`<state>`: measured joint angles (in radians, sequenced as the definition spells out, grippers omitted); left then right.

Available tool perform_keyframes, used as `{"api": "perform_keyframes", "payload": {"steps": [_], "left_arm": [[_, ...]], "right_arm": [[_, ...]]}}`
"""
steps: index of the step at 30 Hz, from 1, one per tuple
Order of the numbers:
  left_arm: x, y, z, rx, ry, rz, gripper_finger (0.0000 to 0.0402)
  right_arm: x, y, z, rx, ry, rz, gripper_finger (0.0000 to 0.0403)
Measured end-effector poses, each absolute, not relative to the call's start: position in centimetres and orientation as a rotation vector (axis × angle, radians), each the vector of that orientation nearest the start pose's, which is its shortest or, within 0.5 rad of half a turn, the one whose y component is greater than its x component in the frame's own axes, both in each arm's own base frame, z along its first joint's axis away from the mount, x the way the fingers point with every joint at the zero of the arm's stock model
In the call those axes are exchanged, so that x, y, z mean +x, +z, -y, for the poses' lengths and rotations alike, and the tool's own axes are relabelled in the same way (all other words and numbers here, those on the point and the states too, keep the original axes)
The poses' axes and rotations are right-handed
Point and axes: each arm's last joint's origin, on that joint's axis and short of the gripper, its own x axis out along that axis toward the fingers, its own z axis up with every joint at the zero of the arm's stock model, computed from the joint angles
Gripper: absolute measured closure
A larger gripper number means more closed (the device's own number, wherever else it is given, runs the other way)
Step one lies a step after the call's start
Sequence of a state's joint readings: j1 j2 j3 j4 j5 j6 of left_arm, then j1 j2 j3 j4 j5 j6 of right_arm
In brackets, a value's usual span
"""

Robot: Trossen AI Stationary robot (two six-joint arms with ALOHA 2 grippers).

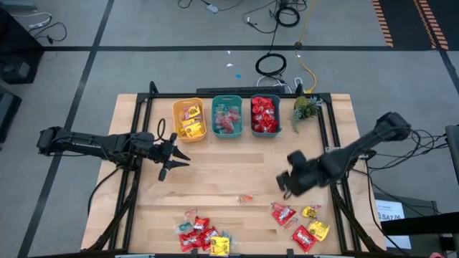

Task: Sort candy
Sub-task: Put the red candy into the blue bin

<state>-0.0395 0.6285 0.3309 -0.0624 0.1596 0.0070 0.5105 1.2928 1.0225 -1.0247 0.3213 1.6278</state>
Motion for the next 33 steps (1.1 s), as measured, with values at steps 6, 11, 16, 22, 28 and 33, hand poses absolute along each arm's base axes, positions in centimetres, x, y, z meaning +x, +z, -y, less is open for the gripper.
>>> {"api": "perform_keyframes", "payload": {"steps": [6,11,16,22,28,33], "left_arm": [[14.8,21.0,1.0,-0.015,-0.198,-0.359,0.0302],[14.8,21.0,1.0,-0.015,-0.198,-0.359,0.0302],[14.8,21.0,1.0,-0.015,-0.198,-0.359,0.0302],[14.8,21.0,1.0,-0.015,-0.198,-0.36,0.0302],[14.8,21.0,1.0,-0.015,-0.198,-0.36,0.0302],[14.8,21.0,1.0,-0.015,-0.198,-0.36,0.0302]], "right_arm": [[20.9,22.4,-14.6,0.926,-0.747,-1.165,0.0191],[22.0,19.7,-17.5,0.934,-0.66,-1.253,0.0191],[22.1,17.4,-19.2,0.957,-0.691,-1.347,0.0191],[21.9,15.5,-20.3,0.951,-0.744,-1.394,0.019],[22.4,14.3,-20.6,0.926,-0.742,-1.398,0.0193],[22.5,14.2,-20.6,0.925,-0.75,-1.4,0.0226]]}}
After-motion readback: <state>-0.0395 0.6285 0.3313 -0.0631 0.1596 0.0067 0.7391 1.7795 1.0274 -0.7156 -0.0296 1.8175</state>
